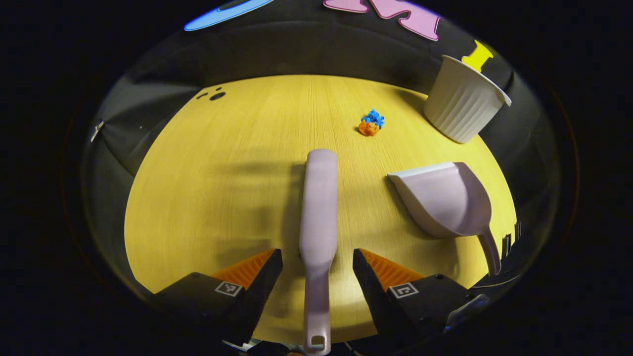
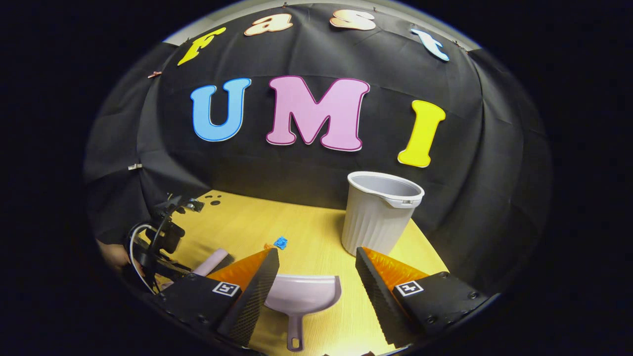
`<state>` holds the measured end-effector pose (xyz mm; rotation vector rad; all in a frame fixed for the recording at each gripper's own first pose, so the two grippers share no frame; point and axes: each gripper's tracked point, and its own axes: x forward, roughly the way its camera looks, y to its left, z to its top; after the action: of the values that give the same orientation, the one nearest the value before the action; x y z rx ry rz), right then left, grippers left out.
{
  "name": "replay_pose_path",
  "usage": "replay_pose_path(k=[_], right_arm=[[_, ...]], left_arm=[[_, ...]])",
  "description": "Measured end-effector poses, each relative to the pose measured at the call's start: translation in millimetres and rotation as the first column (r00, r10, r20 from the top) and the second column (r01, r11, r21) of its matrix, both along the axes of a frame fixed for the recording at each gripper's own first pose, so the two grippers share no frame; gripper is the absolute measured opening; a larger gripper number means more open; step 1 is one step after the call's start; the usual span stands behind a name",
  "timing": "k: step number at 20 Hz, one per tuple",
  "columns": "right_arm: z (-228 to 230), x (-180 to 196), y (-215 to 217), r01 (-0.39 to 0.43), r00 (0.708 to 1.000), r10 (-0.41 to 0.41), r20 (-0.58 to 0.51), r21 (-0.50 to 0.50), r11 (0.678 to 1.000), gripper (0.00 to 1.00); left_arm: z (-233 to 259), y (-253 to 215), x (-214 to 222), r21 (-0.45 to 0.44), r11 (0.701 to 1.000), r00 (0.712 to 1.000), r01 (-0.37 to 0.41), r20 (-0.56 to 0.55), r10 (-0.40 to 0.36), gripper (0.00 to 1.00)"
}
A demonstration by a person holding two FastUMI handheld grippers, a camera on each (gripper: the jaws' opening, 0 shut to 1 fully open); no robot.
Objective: Pick up the small broom and dustpan from the desktop, sweep the trash into the dustpan with the broom, and then empty the trash into the garbage bin.
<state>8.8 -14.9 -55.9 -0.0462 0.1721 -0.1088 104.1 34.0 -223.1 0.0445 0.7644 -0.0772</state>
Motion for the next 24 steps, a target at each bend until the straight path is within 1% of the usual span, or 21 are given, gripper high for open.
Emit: replay_pose_path(k=[3,5,6,7,8,9,10,11,12,13,14,17,19,22,24], right_arm=[[-6.7,-5.3,-5.1,0.028,0.999,-0.027,-0.019,0.022,0.999,0.98],[-11.9,-7.7,-6.1,0.039,0.999,-0.038,-0.035,0.035,0.999,0.98],[-15.3,-8.8,-6.0,0.042,0.998,-0.041,-0.047,0.04,0.998,0.98],[-20.3,-9.5,-4.5,0.043,0.997,-0.041,-0.062,0.044,0.998,0.98],[-27.2,-10.5,-2.4,0.039,0.996,-0.035,-0.082,0.051,0.998,0.98],[-32.9,-12.3,-0.3,0.033,0.995,-0.027,-0.1,0.06,0.998,0.98],[-38.3,-12.9,1.9,0.029,0.993,-0.021,-0.119,0.07,0.997,0.99],[-42.3,-13.6,3.1,0.026,0.991,-0.015,-0.134,0.079,0.997,0.98],[-45.3,-13.1,4.4,0.023,0.989,-0.01,-0.145,0.086,0.996,0.98],[-50.0,-12.1,4.8,0.023,0.987,-0.009,-0.16,0.087,0.996,0.98],[-55.4,-11.3,4.3,0.023,0.984,-0.008,-0.179,0.085,0.996,0.98],[-74.8,-9.1,9.0,0.014,0.969,0.019,-0.245,0.131,0.991,0.98],[-83.9,-9.2,12.5,0.011,0.959,0.034,-0.28,0.159,0.987,0.98],[-100.1,-8.9,15.8,0.006,0.941,0.057,-0.334,0.184,0.983,0.98],[-115.2,-13.8,24.2,0.0,0.916,0.092,-0.39,0.228,0.974,0.99]], left_arm=[[-11.6,-0.2,4.3,0.026,1.0,0.999,0.011,-0.039,-0.01,0.89],[-19.1,-5.1,3.7,0.011,1.0,0.998,0.021,-0.067,-0.02,0.87],[-22.8,-4.8,3.3,0.015,1.0,0.997,0.014,-0.075,-0.013,0.8],[-26.1,-0.4,3.3,0.039,0.999,0.997,0.002,-0.078,0.001,0.72],[-25.3,0.5,5.8,0.057,0.998,0.998,0.006,-0.064,-0.002,0.64],[-25.5,-0.3,5.4,0.069,0.997,0.998,0.016,-0.057,-0.012,0.61],[-26.5,2.0,4.9,0.096,0.995,0.998,0.022,-0.057,-0.017,0.55],[-28.0,0.3,6.5,0.105,0.994,0.998,0.036,-0.052,-0.031,0.54],[-26.3,-1.2,8.1,0.106,0.993,0.998,0.041,-0.053,-0.035,0.48],[-24.2,-0.6,7.6,0.103,0.994,0.998,0.04,-0.046,-0.035,0.47],[-28.1,0.5,10.5,0.093,0.995,0.999,0.035,-0.043,-0.031,0.36],[-23.3,-0.2,10.6,0.063,0.996,0.998,0.061,-0.006,-0.061,0.27],[-22.7,2.3,8.5,0.034,0.997,0.997,0.068,0.022,-0.068,0.27],[-18.2,9.3,0.6,-0.025,0.999,0.997,0.041,0.066,-0.039,0.25],[-9.1,10.9,-5.4,-0.073,0.997,0.993,0.036,0.113,-0.027,0.25]])
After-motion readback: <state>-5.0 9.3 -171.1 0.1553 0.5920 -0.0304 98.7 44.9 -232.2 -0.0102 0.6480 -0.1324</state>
